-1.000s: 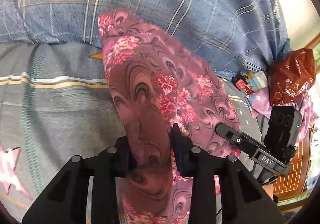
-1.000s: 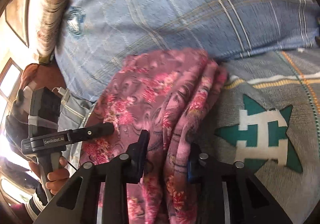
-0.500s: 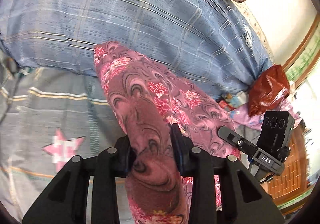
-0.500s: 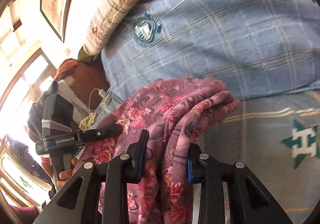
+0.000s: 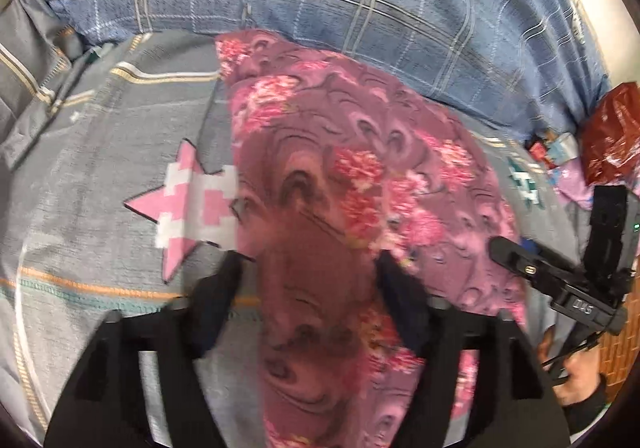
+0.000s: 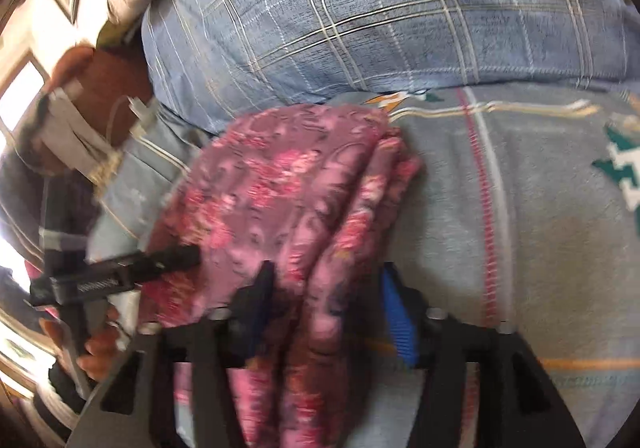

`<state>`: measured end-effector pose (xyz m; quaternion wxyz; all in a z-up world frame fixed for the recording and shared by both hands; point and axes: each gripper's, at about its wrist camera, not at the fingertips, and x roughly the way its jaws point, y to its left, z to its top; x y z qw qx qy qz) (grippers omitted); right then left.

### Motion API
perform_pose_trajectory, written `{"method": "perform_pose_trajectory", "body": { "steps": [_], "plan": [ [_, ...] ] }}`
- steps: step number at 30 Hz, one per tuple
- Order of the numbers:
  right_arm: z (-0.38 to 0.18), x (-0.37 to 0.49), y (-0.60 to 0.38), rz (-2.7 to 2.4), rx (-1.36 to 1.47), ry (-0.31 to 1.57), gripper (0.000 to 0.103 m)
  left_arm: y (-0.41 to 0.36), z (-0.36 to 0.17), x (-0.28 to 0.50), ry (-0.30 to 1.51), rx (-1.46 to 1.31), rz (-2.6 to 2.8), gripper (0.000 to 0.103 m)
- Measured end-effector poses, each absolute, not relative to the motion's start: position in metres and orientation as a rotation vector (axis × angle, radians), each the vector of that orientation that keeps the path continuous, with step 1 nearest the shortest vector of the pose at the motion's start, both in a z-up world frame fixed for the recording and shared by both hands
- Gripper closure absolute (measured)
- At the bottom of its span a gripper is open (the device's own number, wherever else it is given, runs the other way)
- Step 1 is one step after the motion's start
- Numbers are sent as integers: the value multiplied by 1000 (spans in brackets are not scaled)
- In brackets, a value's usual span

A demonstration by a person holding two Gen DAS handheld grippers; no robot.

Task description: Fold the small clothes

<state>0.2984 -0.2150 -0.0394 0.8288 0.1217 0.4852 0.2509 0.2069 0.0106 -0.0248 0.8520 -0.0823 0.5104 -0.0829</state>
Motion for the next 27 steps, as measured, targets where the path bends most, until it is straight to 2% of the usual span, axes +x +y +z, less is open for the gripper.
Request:
{"method": "perform_pose_trajectory", "body": {
  "steps": [2, 6, 9, 16, 22, 27],
  "plan": [
    [-43, 300, -221, 507, 228, 1041, 23, 13, -27, 205, 1073, -172, -170, 17],
    [-44, 293, -237, 483, 265, 1092, 17, 13, -19, 191, 1059, -129, -138, 16],
    [-44, 274, -247, 414, 237, 1102, 2, 7, -14, 170, 1029, -32, -77, 16],
    [-49, 230, -258, 323, 198, 991, 0, 8, -26, 146, 1038, 9, -35, 14],
    [-50, 223, -253, 241, 183, 993, 0, 18, -39, 150, 1163, -122, -115, 14],
    [-52, 208, -258, 238, 178, 919, 0, 17, -38, 141, 1122, -95, -89, 14]
  ]
}}
